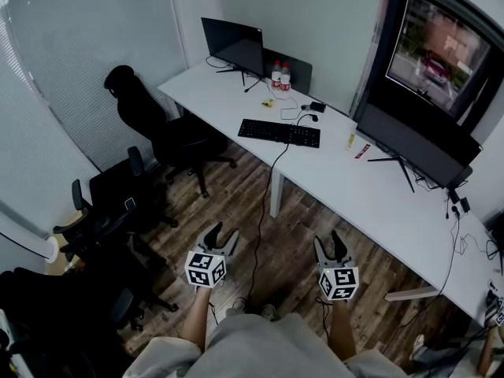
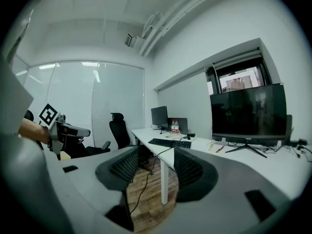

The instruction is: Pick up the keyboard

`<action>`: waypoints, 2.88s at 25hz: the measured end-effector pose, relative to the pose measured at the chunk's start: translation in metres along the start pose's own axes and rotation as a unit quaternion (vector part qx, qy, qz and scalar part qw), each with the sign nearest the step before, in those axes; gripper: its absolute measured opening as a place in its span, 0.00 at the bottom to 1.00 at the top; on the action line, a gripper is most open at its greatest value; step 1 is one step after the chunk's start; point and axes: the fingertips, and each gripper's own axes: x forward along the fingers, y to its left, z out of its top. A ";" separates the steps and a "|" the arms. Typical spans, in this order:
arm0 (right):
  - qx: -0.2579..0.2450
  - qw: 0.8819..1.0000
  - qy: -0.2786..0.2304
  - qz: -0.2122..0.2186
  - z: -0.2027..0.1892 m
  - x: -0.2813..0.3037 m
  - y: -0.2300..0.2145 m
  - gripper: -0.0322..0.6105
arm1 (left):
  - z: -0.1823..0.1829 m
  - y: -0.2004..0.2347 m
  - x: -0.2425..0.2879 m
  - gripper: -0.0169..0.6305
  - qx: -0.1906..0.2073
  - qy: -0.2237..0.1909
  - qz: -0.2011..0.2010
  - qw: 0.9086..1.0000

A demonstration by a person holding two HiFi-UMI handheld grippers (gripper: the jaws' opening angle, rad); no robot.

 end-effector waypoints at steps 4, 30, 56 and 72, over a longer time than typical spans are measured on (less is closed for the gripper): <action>0.004 1.000 0.001 0.004 -0.001 0.003 -0.007 0.38 | 0.001 -0.006 0.006 0.37 0.006 -0.002 0.004 1.000; -0.010 0.999 0.016 -0.035 0.026 0.151 -0.047 0.36 | 0.031 0.094 0.147 0.35 -0.014 0.001 -0.022 1.000; -0.009 0.993 0.039 -0.108 0.051 0.300 -0.056 0.35 | 0.069 0.207 0.291 0.34 -0.017 0.025 -0.091 0.995; 0.001 0.994 0.046 -0.103 0.042 0.325 -0.076 0.35 | 0.061 0.211 0.325 0.34 -0.015 0.044 -0.093 0.995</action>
